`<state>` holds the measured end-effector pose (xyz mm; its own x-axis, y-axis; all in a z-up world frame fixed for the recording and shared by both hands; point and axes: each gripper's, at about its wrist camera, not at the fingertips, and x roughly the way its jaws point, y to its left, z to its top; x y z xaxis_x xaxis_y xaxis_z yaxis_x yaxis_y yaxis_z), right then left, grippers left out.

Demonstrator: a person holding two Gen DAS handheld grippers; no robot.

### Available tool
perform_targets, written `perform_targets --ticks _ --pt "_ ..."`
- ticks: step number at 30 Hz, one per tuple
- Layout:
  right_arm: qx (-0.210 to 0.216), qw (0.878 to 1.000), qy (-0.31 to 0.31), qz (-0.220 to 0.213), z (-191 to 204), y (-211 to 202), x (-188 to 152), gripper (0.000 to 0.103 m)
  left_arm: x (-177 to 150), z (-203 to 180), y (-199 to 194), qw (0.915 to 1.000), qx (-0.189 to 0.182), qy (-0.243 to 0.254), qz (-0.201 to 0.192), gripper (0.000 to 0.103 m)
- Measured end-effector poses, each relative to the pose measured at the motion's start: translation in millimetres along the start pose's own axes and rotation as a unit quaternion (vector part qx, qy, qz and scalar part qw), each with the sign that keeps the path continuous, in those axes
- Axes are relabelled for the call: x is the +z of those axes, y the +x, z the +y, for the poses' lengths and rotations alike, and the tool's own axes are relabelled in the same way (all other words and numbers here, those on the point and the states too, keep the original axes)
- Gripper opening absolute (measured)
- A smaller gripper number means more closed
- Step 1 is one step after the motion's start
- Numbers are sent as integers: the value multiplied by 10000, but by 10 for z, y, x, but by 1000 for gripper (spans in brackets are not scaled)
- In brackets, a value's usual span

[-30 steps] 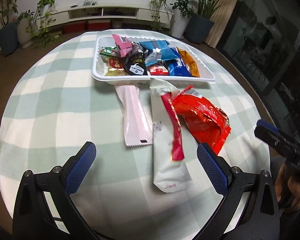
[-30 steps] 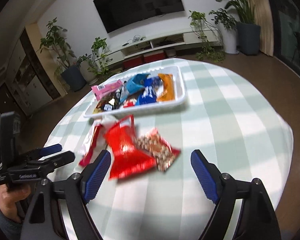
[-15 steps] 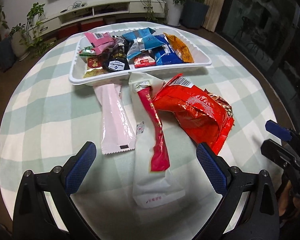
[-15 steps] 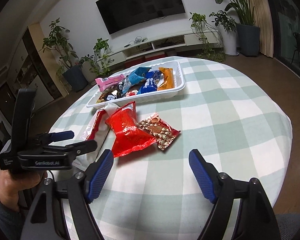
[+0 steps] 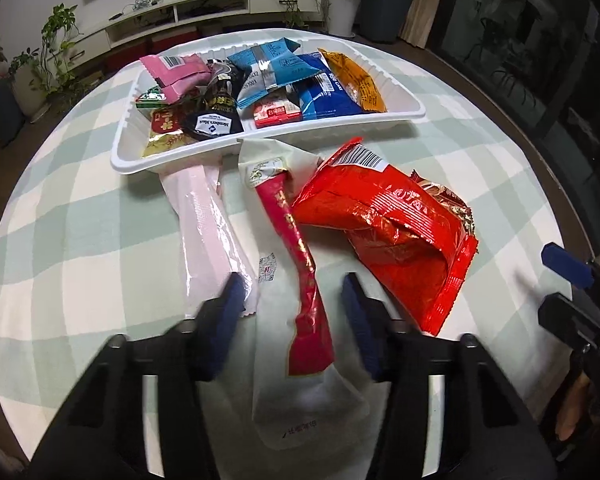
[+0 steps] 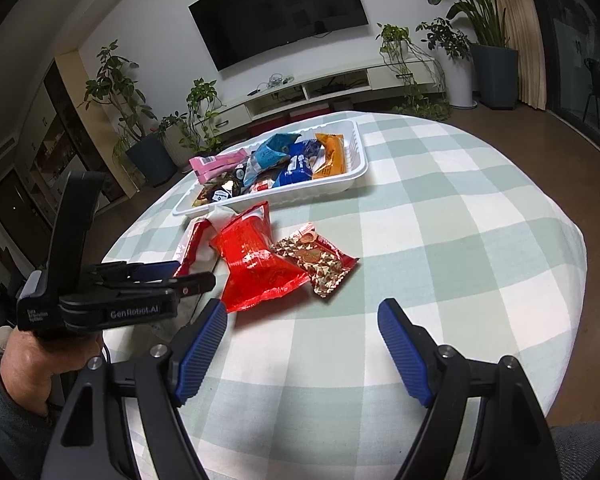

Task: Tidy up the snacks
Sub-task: 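Move the left tool to the white packet with the red strip, then close the left tool on the white packet with the red strip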

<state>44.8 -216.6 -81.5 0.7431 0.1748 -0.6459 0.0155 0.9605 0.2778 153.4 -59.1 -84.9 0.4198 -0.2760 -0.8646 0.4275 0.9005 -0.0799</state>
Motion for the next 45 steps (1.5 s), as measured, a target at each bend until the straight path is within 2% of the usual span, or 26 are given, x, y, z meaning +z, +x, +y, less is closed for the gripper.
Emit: perform_targets --ticks 2,7,14,19,25,33,40,45 --pt "3 10000 1 -9 -1 -3 6 81 7 -28 9 10000 26 70 13 36" --pt "14 10000 1 -15 -5 -3 5 81 15 -81 0 9998 75 192 -9 36" --pt "32 10000 5 6 -12 14 2 81 33 -168 -78 9984 366 397 -192 36" --pt "32 10000 7 3 -11 10 2 81 34 -152 117 9982 334 417 257 37" --pt "63 10000 -4 28 14 50 -16 81 129 -162 155 9984 334 355 299 36" --pt "54 9999 -63 58 57 56 -36 80 87 -129 113 9990 182 328 255 19" --pt "105 9997 -170 169 103 70 0 80 -131 3 -43 9996 -205 87 167 18" --pt "138 9973 -686 234 268 113 167 80 -404 86 -212 9985 -512 -153 88 18"
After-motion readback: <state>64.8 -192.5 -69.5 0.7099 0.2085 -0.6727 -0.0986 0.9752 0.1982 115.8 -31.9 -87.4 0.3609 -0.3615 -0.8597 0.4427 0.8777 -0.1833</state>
